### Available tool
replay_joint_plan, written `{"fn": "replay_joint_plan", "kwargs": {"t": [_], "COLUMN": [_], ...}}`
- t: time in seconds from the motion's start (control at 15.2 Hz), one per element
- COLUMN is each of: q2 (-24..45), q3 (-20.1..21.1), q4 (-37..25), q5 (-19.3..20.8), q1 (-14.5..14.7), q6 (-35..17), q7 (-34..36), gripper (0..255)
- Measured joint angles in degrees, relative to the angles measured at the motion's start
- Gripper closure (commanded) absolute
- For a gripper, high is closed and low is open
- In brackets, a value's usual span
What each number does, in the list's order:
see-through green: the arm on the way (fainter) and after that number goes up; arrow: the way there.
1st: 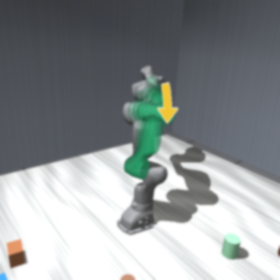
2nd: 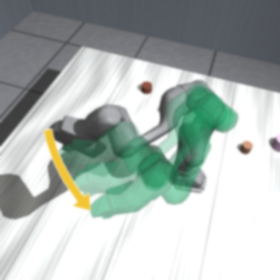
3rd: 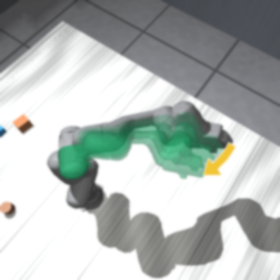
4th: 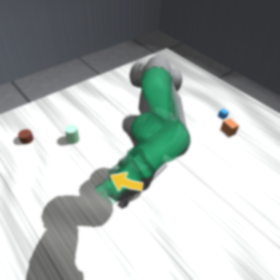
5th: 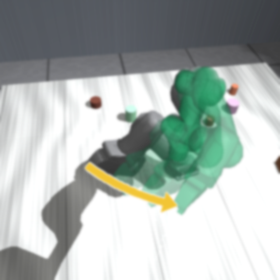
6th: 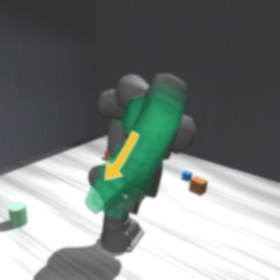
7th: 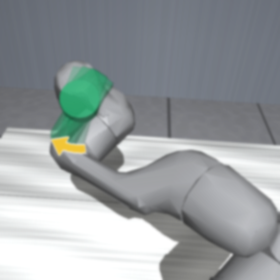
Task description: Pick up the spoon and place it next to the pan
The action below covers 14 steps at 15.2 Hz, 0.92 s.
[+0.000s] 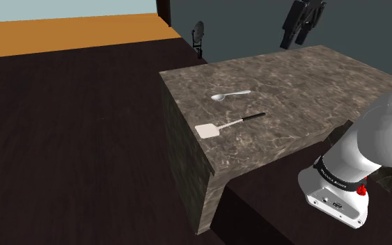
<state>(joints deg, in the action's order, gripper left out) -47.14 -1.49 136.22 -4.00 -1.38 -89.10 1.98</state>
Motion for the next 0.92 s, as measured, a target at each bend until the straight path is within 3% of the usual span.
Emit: {"fn": "replay_joint_plan", "kwargs": {"t": [0.13, 0.26, 0.92], "q2": [0.08, 0.49, 11.35], "q3": [0.14, 0.81, 4.26], "q4": [0.72, 3.56, 13.08], "q5": [-0.11, -0.67, -3.37], "q1": [-0.03, -0.05, -0.15], "q6": [-1.06, -5.3, -32.3], "q7": [0.2, 1.04, 5.04], "gripper": [0, 0, 0]}}
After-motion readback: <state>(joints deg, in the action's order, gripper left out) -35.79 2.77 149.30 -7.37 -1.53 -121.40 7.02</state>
